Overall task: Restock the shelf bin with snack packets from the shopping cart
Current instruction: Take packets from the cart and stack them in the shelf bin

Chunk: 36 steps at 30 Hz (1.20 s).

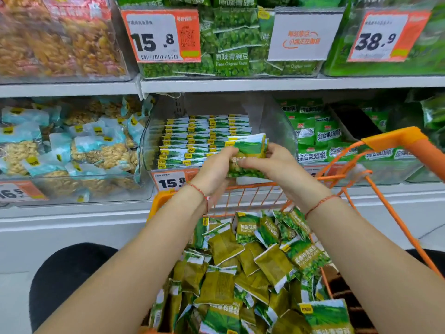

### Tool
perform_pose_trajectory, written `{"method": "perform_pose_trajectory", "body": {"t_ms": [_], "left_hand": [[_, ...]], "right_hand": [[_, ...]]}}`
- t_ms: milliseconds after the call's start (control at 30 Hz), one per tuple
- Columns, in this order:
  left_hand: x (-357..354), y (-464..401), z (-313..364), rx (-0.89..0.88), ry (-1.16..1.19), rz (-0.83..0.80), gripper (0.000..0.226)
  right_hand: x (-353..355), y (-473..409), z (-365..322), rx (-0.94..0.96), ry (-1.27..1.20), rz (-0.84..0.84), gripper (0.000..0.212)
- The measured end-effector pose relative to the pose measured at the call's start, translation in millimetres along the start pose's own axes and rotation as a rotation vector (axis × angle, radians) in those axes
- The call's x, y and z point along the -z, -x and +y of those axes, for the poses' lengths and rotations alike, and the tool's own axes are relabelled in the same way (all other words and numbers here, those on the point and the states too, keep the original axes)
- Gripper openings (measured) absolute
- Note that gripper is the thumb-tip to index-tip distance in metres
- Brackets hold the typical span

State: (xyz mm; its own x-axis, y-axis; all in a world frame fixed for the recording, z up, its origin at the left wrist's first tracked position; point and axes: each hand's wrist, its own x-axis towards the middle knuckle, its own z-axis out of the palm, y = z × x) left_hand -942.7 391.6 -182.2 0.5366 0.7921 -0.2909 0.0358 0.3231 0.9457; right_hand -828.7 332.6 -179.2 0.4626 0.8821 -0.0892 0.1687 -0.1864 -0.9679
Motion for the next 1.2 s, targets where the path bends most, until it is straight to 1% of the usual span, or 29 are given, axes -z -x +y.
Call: {"method": "perform_pose_trajectory", "body": {"t_ms": [33,67,100,133,167,200,233,267,300,367,400,467,567,633,667,700,733,800,833,900,933,1000,1033,1067,1200], "left_hand": [[3.0,-9.5,4.8,-0.023,-0.036,-0.01,0.031],[7.1,-17.7,10.2,-0.067,-0.201,-0.01,0.041],[13.8,-27.6,12.6,-0.127,-0.433,0.021,0.05],[25.4,-38.2,11.8,-0.202,-0.694,0.105,0.056],[38.2,-47.2,11.1,-0.264,-0.913,0.186,0.058],[50.5,-55.8,8.7,-0.306,-1.069,0.255,0.059],[61.1,-62.8,5.6,-0.326,-1.19,0.295,0.06],[68.8,-69.4,1.1,-0.326,-1.28,0.311,0.062],[73.6,-73.4,-2.2,-0.309,-1.345,0.305,0.064],[76.1,-77.7,-8.0,-0.274,-1.41,0.273,0.066],[75.5,-78.3,-10.0,-0.269,-1.427,0.258,0.067],[73.5,-78.4,-11.0,-0.285,-1.435,0.241,0.068],[74.3,-79.4,-12.5,-0.287,-1.428,0.239,0.068],[75.0,-80.5,-13.2,-0.293,-1.432,0.241,0.068],[74.8,-80.8,-13.8,-0.296,-1.431,0.243,0.068],[74.9,-80.8,-14.3,-0.299,-1.43,0.242,0.068],[74.8,-80.5,-14.6,-0.304,-1.428,0.244,0.068],[74.8,-79.8,-15.0,-0.319,-1.428,0.247,0.067],[74.8,-79.6,-15.4,-0.327,-1.429,0.25,0.066],[74.7,-79.4,-16.1,-0.329,-1.435,0.251,0.067],[74.5,-79.5,-16.0,-0.328,-1.437,0.251,0.067],[74.2,-79.9,-16.4,-0.325,-1.443,0.253,0.068],[74.3,-80.1,-17.0,-0.325,-1.447,0.254,0.069],[74.3,-79.9,-16.9,-0.327,-1.452,0.257,0.071],[73.6,-78.7,-17.1,-0.322,-1.455,0.27,0.072]], "right_hand": [[0.2,-12.4,0.7,0.004,0.011,0.023,0.039],[1.3,-23.4,0.9,0.003,0.017,0.05,0.038],[2.7,-33.4,0.8,0.004,0.009,0.074,0.036],[5.0,-42.5,1.2,0.009,0.002,0.09,0.033],[7.3,-52.2,3.7,-0.001,0.009,0.107,0.031],[9.1,-61.0,6.7,-0.024,0.022,0.127,0.031],[9.6,-69.6,10.7,-0.054,0.038,0.145,0.032],[9.5,-78.6,14.6,-0.086,0.048,0.15,0.039],[8.2,-86.6,18.3,-0.123,0.057,0.144,0.049],[4.2,-100.2,21.3,-0.213,0.073,0.115,0.067],[3.3,-108.3,23.1,-0.259,0.095,0.106,0.066],[2.4,-123.8,25.7,-0.347,0.139,0.099,0.049],[-2.6,-139.0,30.9,-0.483,0.127,0.03,0.048],[-3.4,-153.1,44.4,-0.52,0.084,0.029,0.031],[-3.4,-158.1,49.3,-0.531,0.072,0.033,0.026],[-3.9,-160.3,50.4,-0.541,0.071,0.037,0.025],[-6.4,-158.5,46.8,-0.541,0.089,0.043,0.031],[-8.3,-155.7,43.9,-0.522,0.149,0.058,0.066],[-8.8,-154.5,42.8,-0.511,0.193,0.054,0.073],[-6.0,-152.8,43.5,-0.494,0.285,0.066,0.07],[-4.3,-150.6,42.4,-0.494,0.299,0.074,0.062],[-3.5,-146.4,38.9,-0.496,0.306,0.1,0.036],[-3.8,-145.0,38.7,-0.499,0.314,0.097,0.03],[-4.4,-144.3,38.9,-0.499,0.339,0.08,0.032],[-9.8,-140.4,41.0,-0.404,0.475,0.007,0.065]]}}
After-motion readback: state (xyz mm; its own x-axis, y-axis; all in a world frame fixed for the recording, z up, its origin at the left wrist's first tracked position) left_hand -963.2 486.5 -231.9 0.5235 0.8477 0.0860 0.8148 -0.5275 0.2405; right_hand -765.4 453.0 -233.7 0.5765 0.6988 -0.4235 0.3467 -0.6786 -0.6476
